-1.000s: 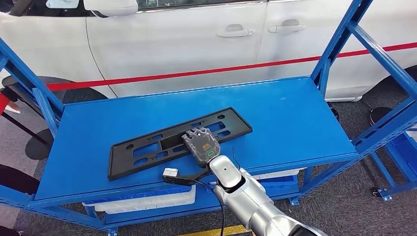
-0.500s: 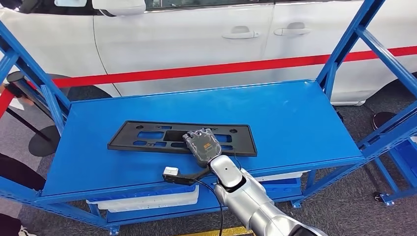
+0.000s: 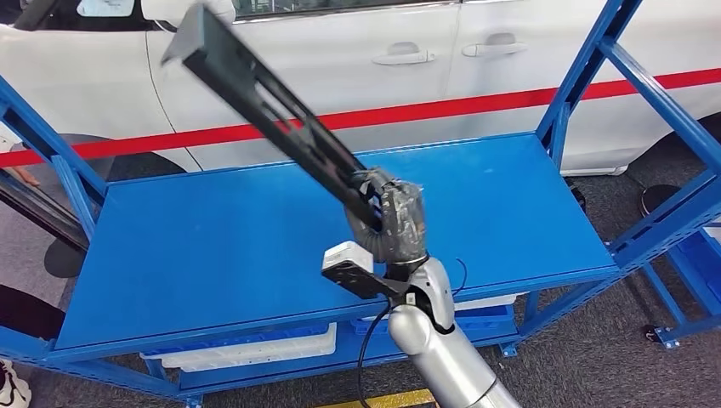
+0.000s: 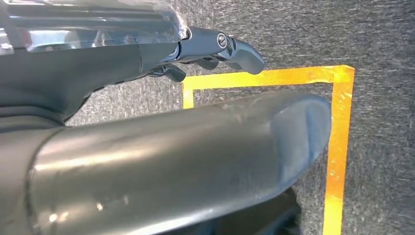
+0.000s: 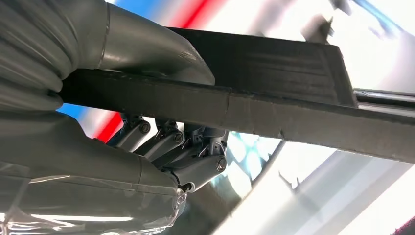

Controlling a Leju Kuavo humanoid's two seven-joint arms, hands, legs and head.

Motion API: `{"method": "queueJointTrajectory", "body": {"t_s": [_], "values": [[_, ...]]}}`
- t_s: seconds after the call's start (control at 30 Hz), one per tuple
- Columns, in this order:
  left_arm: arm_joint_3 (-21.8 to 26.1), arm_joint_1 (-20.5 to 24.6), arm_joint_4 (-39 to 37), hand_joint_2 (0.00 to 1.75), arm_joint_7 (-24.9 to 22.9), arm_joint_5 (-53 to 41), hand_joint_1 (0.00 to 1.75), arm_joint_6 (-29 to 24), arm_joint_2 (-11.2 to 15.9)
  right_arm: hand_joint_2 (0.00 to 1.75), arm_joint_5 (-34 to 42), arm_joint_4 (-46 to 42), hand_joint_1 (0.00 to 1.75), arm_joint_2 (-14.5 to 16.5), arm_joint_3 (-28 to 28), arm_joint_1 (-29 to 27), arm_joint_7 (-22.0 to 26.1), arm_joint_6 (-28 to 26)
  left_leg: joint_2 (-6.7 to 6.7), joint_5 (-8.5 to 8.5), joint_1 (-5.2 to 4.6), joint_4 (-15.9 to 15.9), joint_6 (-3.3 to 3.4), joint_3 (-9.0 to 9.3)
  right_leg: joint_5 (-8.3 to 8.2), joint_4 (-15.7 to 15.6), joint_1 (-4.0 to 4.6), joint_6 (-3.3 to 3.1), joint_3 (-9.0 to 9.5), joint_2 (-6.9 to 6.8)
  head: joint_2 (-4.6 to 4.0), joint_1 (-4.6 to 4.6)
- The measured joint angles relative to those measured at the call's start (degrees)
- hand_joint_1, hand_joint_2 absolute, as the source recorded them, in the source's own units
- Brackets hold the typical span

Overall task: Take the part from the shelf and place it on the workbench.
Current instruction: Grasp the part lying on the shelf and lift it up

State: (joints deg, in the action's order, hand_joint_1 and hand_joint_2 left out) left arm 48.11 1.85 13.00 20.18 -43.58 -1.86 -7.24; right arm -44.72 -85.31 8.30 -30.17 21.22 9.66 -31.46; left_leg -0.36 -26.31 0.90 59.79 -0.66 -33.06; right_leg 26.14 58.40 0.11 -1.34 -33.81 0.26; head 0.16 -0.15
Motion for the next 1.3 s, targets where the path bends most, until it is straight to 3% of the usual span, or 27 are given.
{"method": "queueJointTrajectory", "body": {"t_s": [0.1, 0.17, 0.27, 0.33, 0.37, 0.47, 0.53, 0.6, 0.67, 0.7, 0.8, 0.83, 0.87, 0.9, 0.97, 1.03, 1.1, 1.17, 1.23, 1.3], "values": [[0.82, -0.06, -0.01, 0.00, 0.13, -0.27, 0.00, -0.05, -0.32, 1.75, 3.93, -6.72, 1.75, -1.06, 1.20, -1.40, 1.96, -0.51, 0.02, 0.10, -0.21, -1.31, 0.83, 0.42, -0.07, 0.08, 0.00, 0.91, -0.29, 0.06, 0.01, 0.00], [1.12, -0.09, -0.01, 0.00, 0.19, -0.35, 0.00, -0.04, -0.54, 1.75, 6.05, -10.05, 1.75, -1.76, 1.71, -2.11, 3.01, -0.73, 0.10, 0.51, 0.01, -1.86, 1.60, 0.61, 1.02, 1.44, -0.09, 1.53, -0.82, 0.04, 0.00, 0.11], [1.63, 0.01, 0.00, 0.00, 0.29, -0.65, 0.00, 0.05, -0.68, 1.75, 11.05, -14.11, 1.75, -2.99, 2.41, -3.02, 5.50, -1.20, 0.18, 0.69, 0.09, -2.11, 2.25, 0.65, 5.82, 10.66, -0.40, 2.21, -5.08, 0.02, 0.00, 0.28], [2.10, 0.01, 0.00, 0.00, 0.33, -0.78, 0.00, 0.13, -0.75, 1.75, 14.47, -16.94, 1.75, -4.03, 3.06, -4.18, 6.72, -1.32, 0.15, 0.64, 0.07, -2.01, 2.29, 0.63, 6.95, 15.36, -0.66, 2.49, -7.48, 0.01, -0.01, 0.29], [2.31, -0.01, 0.00, 0.00, 0.36, -0.77, 0.00, 0.18, -0.81, 1.75, 15.76, -18.32, 1.75, -4.55, 3.44, -4.70, 7.03, -1.34, 0.13, 0.59, 0.07, -1.90, 2.25, 0.63, 5.93, 14.72, -0.80, 2.55, -7.25, -0.01, -0.01, 0.29], [2.83, -0.01, 0.00, 0.00, 0.46, -0.69, 0.00, 0.36, -1.07, 1.75, 17.69, -21.65, 1.75, -5.78, 4.46, -5.77, 7.55, -1.34, 0.09, 0.20, -0.01, -1.40, 1.77, 0.63, 0.92, 4.21, -0.99, 2.43, -2.20, -0.19, -0.01, 0.29], [3.20, 0.05, 0.00, 0.87, 0.54, -0.63, 0.00, 0.42, -1.16, 1.75, 18.05, -23.24, 1.75, -6.31, 4.88, -6.30, 7.81, -1.30, 0.07, -0.01, -0.19, -1.25, 1.15, 0.56, 0.09, 0.56, -0.83, 2.02, -0.51, -0.15, -0.01, 0.25], [3.46, 0.12, 0.00, 1.75, 0.61, -0.61, 0.00, 0.42, -1.19, 1.75, 18.26, -24.28, 1.75, -6.63, 5.24, -6.74, 7.92, -1.20, 0.07, -0.02, -0.22, -1.40, 0.46, 0.65, 0.00, 0.46, -0.67, 1.36, -0.55, -0.01, -0.01, 0.21], [3.61, 0.15, 0.00, 1.75, 0.68, -0.70, 0.00, 0.30, -1.22, 1.75, 18.67, -24.93, 1.75, -6.80, 5.51, -7.01, 8.08, -1.11, 0.11, -0.97, -0.10, -0.33, -0.12, 0.36, -0.19, 0.17, -0.78, 0.61, -0.43, -0.05, 0.00, 0.12], [3.66, 0.15, 0.00, 1.75, 0.72, -0.86, 0.00, 0.15, -1.22, 1.75, 19.14, -25.17, 1.75, -6.83, 5.62, -7.21, 8.20, -1.07, 0.13, -2.35, -0.06, 1.74, -0.33, -0.49, -0.27, 0.01, -0.88, 0.28, -0.36, -0.13, 0.01, 0.00], [3.83, 0.09, 0.00, 1.75, 0.70, -1.49, 0.00, -0.20, -1.22, 1.75, 22.91, -25.47, 1.75, -6.83, 6.25, -8.75, 8.50, -0.49, 0.14, -7.80, -0.04, 12.55, -0.67, -5.25, -0.19, 0.05, -0.68, -0.22, -0.38, -0.38, 0.00, -0.21], [3.96, 0.02, 0.00, 1.75, 0.64, -1.53, 0.00, -0.11, -1.23, 1.75, 24.64, -25.46, 1.75, -6.82, 6.57, -9.58, 8.75, -0.09, 0.14, -8.42, -0.04, 14.88, -0.65, -6.30, -0.14, 0.11, -0.56, -0.29, -0.41, -0.42, -0.01, -0.21], [4.17, -0.04, 0.00, 1.75, 0.56, -1.45, 0.00, -0.02, -1.24, 1.75, 26.13, -25.44, 1.75, -6.81, 6.87, -10.55, 9.29, 0.39, 0.14, -7.92, -0.06, 15.14, -0.53, -6.37, -0.11, 0.18, -0.44, -0.33, -0.41, -0.43, -0.01, -0.22], [4.47, -0.09, 0.00, 1.75, 0.47, -1.29, 0.00, 0.01, -1.26, 1.75, 27.49, -25.42, 1.75, -6.77, 7.17, -11.67, 10.19, 0.94, 0.14, -6.47, -0.09, 13.25, -0.32, -5.40, -0.08, 0.23, -0.33, -0.35, -0.36, -0.42, -0.01, -0.21], [5.12, -0.12, 0.00, 1.75, 0.29, -0.99, 0.00, -0.30, -1.28, 1.75, 29.60, -25.42, 1.75, -6.55, 7.62, -14.11, 12.59, 2.34, 0.14, -2.66, -0.31, 4.97, 0.43, -1.24, 0.00, 0.23, -0.16, -0.32, -0.14, -0.39, -0.01, -0.18], [5.72, -0.12, 0.00, 1.75, 0.21, -0.86, 0.00, -0.60, -1.29, 1.75, 31.63, -25.42, 1.75, -6.13, 7.87, -16.38, 14.53, 4.20, 0.16, -0.99, -0.73, -0.72, 1.07, 1.39, 0.00, 0.28, -0.11, 0.02, -0.17, -0.36, 0.00, -0.14], [6.33, -0.16, 0.00, 1.75, 0.21, -0.86, 0.00, -0.74, -1.33, 1.75, 33.39, -25.46, 1.75, -5.71, 8.08, -18.45, 15.62, 6.00, 0.13, -0.92, -1.11, -1.66, 1.39, 1.57, -0.11, 0.19, -0.27, 0.65, -0.22, -0.34, -0.01, -0.12], [6.81, -0.26, 0.00, 1.75, 0.21, -1.02, 0.00, -0.90, -1.43, 1.75, 34.44, -25.64, 1.75, -5.39, 8.38, -20.29, 16.36, 7.30, 0.18, -0.23, -0.85, -2.32, 1.90, 1.84, 0.19, 0.36, -0.27, 1.34, -0.22, -0.29, -0.01, -0.10], [7.22, -0.26, 0.00, 1.75, 0.22, -1.35, 0.00, -0.98, -1.55, 1.75, 35.20, -26.04, 1.75, -5.25, 8.75, -21.68, 17.18, 8.53, 0.35, 0.61, -0.44, -3.03, 2.47, 2.00, 2.91, 3.69, -0.28, 1.91, -1.52, -0.23, 0.00, 0.06], [7.64, -0.21, 0.00, 1.75, 0.25, -1.70, 0.00, -0.82, -1.59, 1.75, 35.92, -26.39, 1.75, -5.22, 9.08, -23.03, 18.04, 9.90, 0.44, 0.87, -0.44, -3.09, 2.66, 1.70, 7.17, 10.77, -0.55, 2.31, -4.43, -0.22, 0.01, 0.20]]}}
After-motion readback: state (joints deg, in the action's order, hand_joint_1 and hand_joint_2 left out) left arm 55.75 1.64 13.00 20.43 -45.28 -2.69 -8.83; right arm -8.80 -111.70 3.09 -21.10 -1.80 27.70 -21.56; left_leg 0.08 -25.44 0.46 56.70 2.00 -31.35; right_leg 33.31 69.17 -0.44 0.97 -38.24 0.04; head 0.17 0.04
